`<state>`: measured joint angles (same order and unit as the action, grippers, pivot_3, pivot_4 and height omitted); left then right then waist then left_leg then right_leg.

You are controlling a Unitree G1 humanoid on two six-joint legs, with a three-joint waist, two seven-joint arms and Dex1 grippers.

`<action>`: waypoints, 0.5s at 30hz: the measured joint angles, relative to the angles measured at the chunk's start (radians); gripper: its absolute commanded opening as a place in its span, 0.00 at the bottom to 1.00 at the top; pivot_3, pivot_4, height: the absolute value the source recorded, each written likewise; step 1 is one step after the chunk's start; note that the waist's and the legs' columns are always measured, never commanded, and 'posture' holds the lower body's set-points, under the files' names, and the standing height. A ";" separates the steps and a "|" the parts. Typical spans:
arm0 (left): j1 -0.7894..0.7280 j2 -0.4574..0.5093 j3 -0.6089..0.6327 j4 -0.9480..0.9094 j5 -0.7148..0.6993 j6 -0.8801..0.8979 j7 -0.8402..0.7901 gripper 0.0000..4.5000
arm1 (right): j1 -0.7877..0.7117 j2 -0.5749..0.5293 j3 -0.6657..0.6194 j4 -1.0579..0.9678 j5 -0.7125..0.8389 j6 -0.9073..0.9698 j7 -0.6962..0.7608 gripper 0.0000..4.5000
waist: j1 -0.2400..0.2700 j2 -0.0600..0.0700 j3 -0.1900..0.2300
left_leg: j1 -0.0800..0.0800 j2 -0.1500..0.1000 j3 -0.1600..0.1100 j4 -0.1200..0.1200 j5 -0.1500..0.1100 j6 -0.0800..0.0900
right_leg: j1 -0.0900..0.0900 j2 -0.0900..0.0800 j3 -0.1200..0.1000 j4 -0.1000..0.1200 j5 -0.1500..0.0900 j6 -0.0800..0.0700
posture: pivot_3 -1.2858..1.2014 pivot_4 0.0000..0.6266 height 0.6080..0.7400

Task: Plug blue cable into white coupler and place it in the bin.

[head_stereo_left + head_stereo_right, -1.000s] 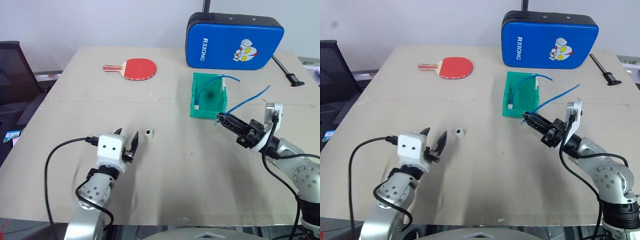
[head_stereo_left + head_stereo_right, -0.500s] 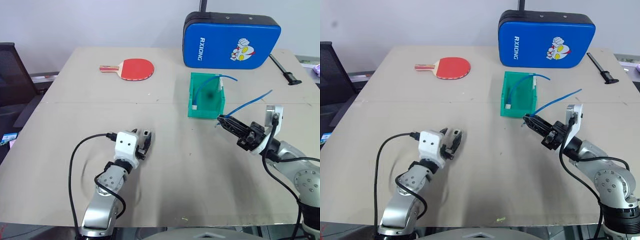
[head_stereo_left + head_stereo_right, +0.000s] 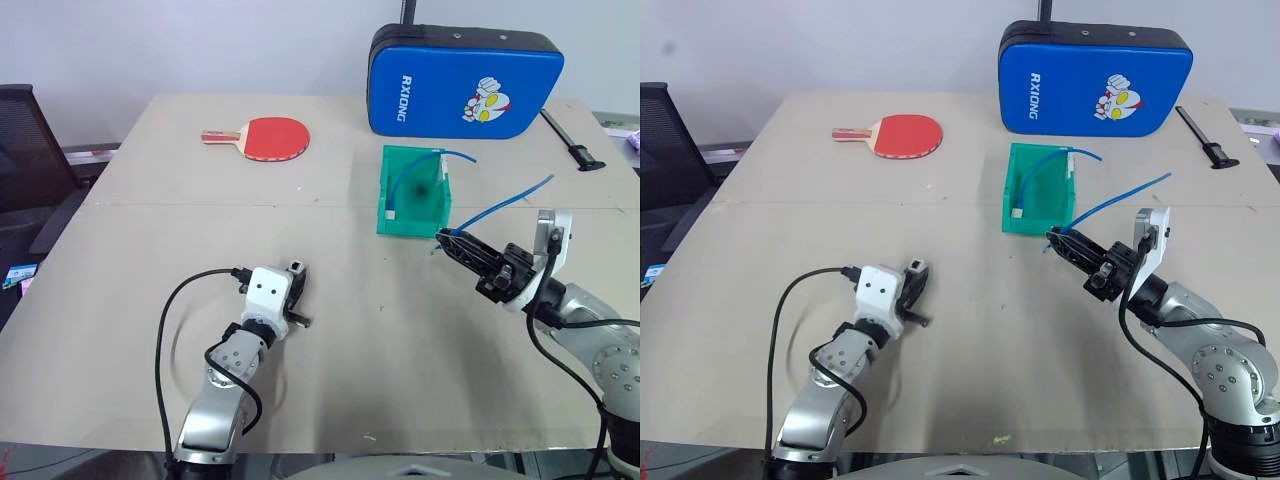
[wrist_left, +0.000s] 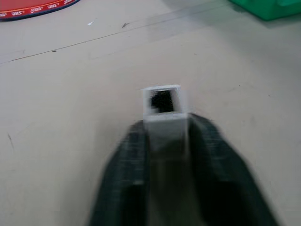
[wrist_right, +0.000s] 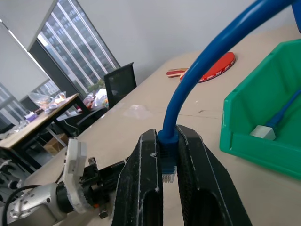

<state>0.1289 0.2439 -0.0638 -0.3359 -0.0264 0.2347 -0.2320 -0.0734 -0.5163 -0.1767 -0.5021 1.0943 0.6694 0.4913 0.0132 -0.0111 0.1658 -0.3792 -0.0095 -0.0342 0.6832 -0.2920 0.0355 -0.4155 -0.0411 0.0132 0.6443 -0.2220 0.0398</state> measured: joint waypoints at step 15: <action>-0.338 0.009 -0.007 0.038 -0.011 0.046 -0.051 0.07 | -0.322 0.224 0.426 0.137 -0.671 -0.273 -0.088 0.00 | 0.000 -0.001 0.000 | -0.002 -0.003 0.000 0.000 0.003 -0.005 | -0.003 0.002 -0.001 0.000 0.001 0.001 | 0.52 0.24 1.00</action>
<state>-0.2089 0.2530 -0.0704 -0.2978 -0.0378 0.2811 -0.2826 -0.3958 -0.2921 0.2492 -0.3647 0.4230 0.3966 0.4033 0.0135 -0.0117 0.1653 -0.3817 -0.0125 -0.0347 0.6835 -0.2894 0.0305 -0.4181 -0.0393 0.0126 0.6441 -0.2209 0.0406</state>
